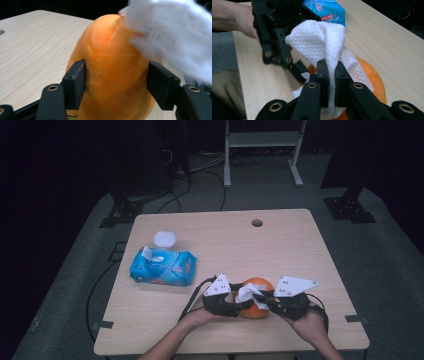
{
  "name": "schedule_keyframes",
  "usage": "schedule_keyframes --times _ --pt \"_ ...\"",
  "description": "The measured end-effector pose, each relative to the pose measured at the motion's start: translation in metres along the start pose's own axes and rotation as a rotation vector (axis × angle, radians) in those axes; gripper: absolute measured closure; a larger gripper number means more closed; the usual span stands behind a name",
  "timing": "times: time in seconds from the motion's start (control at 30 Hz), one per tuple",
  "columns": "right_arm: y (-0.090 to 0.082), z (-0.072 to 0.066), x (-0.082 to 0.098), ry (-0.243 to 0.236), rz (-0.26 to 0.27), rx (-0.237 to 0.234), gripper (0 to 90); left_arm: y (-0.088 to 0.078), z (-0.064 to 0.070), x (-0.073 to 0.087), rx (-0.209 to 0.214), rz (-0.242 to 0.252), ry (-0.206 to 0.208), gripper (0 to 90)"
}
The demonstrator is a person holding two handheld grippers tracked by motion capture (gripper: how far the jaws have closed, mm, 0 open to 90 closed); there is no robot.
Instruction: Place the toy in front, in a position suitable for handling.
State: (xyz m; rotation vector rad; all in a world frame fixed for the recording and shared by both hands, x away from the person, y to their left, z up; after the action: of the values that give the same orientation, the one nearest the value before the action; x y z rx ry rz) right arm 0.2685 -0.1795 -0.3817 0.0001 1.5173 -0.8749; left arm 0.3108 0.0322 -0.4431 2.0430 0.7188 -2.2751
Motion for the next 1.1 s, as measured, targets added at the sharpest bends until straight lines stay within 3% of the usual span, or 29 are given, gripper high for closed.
schedule_keyframes --times 0.13,0.33,0.63,0.77,0.9,1.0,1.1 --pt "0.014 0.005 -0.012 -0.013 -0.019 0.0 84.3 0.001 0.002 0.0 0.008 0.001 0.01 35.8" --pt "0.024 0.022 -0.02 -0.013 -0.045 0.036 84.3 0.001 0.004 0.0 0.013 -0.004 0.036 35.7" --pt "-0.002 0.041 0.002 0.062 -0.021 0.104 84.2 -0.003 -0.003 0.001 0.001 0.005 0.002 35.3" --pt "-0.016 0.033 0.019 0.086 -0.009 0.105 84.2 -0.002 -0.004 0.001 -0.005 0.002 0.0 35.3" --pt "-0.021 0.019 0.021 0.092 0.026 0.054 84.2 -0.001 -0.004 0.0 -0.012 0.007 -0.011 35.3" --pt "-0.011 0.005 0.012 0.04 0.023 0.019 84.1 0.001 -0.001 -0.001 -0.015 0.008 -0.011 35.3" --pt "0.003 0.0 0.002 0.01 0.015 0.004 84.2 0.002 0.003 -0.001 -0.018 0.001 -0.002 35.6"
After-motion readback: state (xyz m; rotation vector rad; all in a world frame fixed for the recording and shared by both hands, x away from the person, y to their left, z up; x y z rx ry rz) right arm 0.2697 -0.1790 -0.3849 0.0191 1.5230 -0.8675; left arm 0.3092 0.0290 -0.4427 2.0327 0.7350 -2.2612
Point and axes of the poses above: each handheld gripper's, and its own axes: y roughly forward along the jaws, x roughly out of its underside, z roughly to its right, the point moved 1 cm from there along y, roughly forward along the jaws, and after that the axes turned 2 degrees about z, right-handed, at the moved point
